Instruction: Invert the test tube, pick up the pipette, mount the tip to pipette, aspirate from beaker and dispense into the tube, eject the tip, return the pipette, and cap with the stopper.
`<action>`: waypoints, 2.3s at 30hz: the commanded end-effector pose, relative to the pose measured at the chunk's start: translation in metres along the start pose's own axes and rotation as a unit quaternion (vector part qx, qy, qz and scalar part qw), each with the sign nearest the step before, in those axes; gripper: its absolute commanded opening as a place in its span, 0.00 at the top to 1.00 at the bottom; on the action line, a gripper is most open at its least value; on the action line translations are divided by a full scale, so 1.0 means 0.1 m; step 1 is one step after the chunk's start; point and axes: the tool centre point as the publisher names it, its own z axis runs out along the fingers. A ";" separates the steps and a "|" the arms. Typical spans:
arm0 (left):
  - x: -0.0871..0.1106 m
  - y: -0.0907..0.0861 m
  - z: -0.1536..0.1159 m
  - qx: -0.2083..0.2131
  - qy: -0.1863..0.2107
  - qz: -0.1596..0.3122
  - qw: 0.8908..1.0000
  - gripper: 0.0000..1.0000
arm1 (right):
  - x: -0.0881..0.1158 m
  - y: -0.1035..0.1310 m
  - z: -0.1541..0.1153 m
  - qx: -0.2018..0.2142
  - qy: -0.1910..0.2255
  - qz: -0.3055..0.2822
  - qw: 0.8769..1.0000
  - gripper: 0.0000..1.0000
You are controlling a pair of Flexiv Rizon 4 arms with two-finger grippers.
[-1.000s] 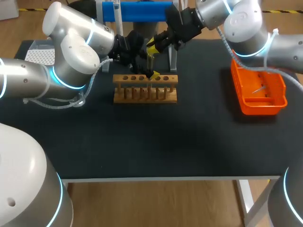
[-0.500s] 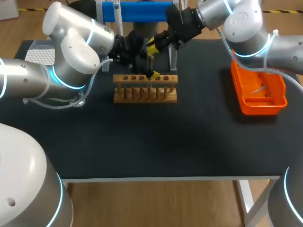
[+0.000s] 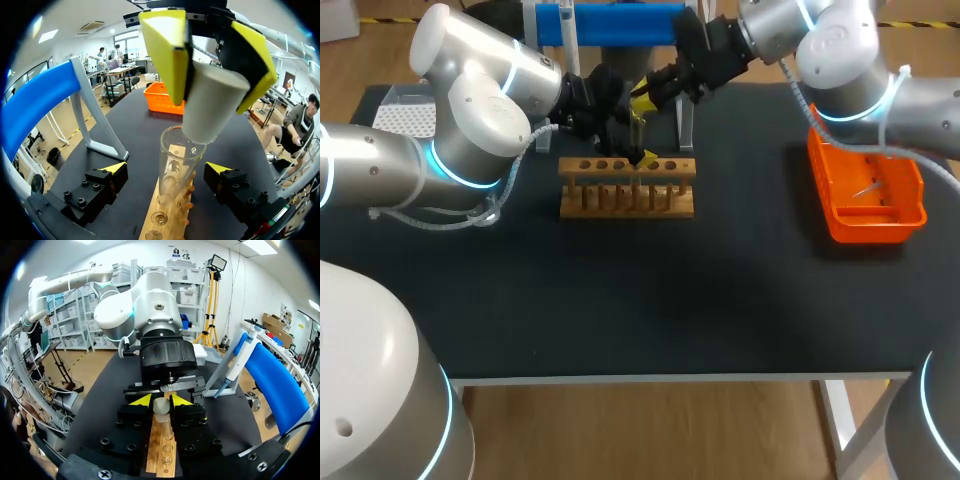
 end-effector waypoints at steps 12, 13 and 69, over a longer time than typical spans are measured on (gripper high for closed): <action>-0.01 0.00 0.00 -0.001 0.001 0.000 1.000 0.00 | 0.01 -0.08 0.06 0.011 0.002 0.000 1.000 1.00; -0.01 0.00 0.00 -0.001 0.001 0.000 1.000 0.00 | 0.01 -0.09 0.06 0.012 0.002 0.001 1.000 1.00; -0.01 0.00 0.00 -0.001 0.001 0.000 1.000 0.00 | -0.01 -0.10 0.06 -0.012 0.003 0.014 1.000 1.00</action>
